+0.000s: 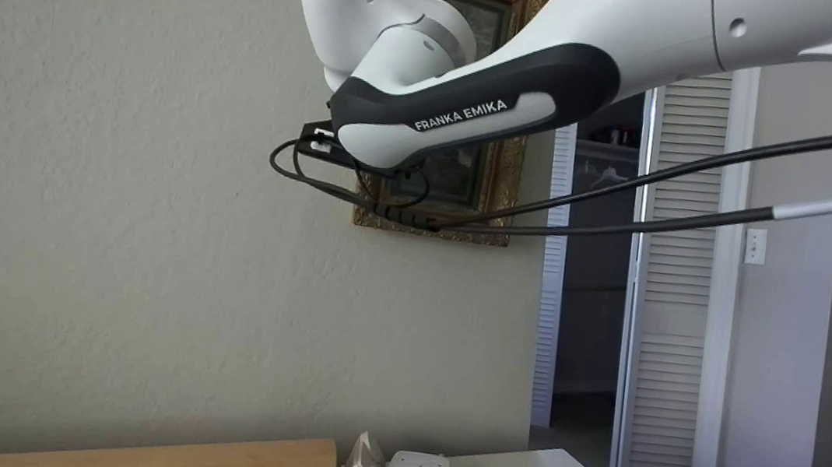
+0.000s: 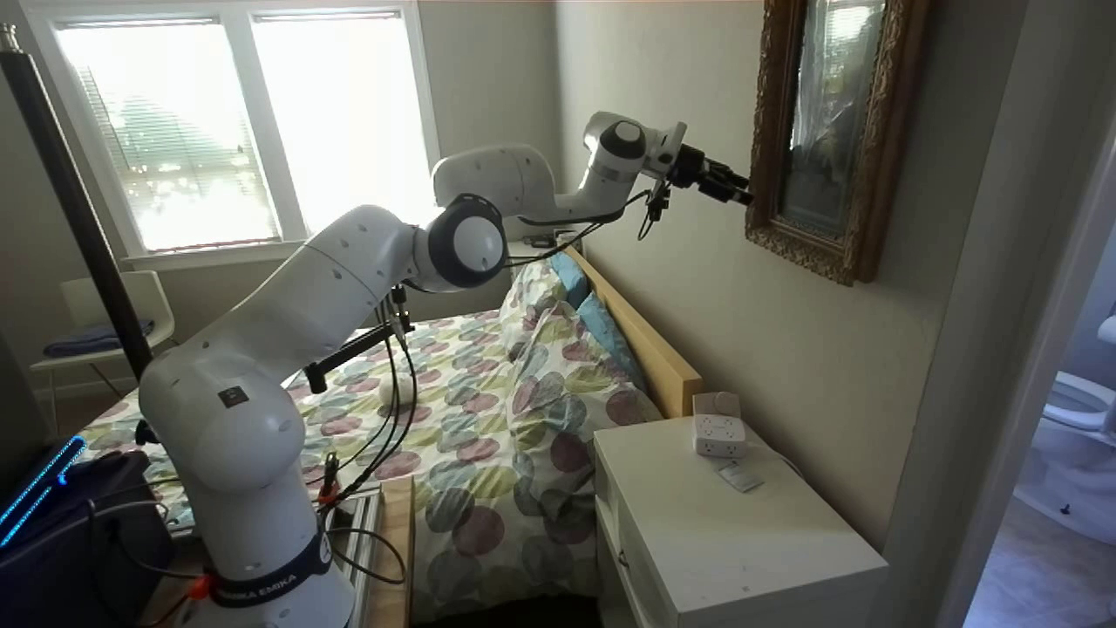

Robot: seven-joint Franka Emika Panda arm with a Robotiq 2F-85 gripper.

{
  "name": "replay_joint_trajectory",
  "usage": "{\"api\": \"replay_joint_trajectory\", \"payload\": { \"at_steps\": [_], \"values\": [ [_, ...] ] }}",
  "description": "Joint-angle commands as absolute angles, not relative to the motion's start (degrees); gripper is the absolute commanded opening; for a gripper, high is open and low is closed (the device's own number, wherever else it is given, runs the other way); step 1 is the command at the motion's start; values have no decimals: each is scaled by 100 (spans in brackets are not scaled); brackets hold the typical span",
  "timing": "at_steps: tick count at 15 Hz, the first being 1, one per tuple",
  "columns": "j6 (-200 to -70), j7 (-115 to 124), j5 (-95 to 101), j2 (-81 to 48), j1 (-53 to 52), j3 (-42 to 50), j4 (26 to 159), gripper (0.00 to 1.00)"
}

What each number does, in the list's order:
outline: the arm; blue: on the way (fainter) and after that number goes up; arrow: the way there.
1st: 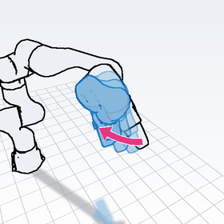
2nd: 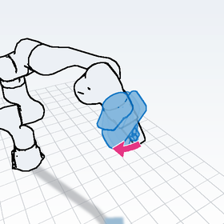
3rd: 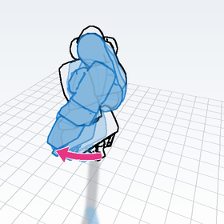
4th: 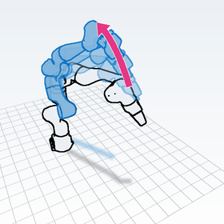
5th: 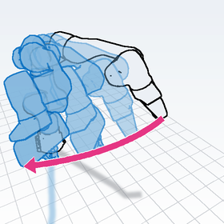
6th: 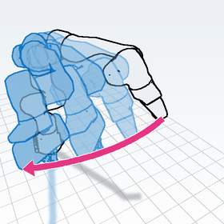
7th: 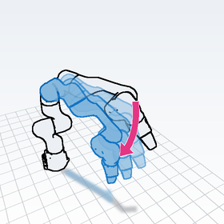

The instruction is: Align the picture frame on the wall

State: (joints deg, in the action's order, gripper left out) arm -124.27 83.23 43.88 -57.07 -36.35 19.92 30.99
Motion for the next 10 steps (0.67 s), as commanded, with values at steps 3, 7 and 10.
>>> {"api": "replay_joint_trajectory", "payload": {
  "at_steps": [3,7,10],
  "values": [
    [-12177,8492,4451,-5835,-3642,2176,2840,100],
    [-12114,8502,4458,-5835,-3651,2221,2841,100],
    [-12073,8506,4451,-5834,-3650,2246,2847,100]
  ]
}}
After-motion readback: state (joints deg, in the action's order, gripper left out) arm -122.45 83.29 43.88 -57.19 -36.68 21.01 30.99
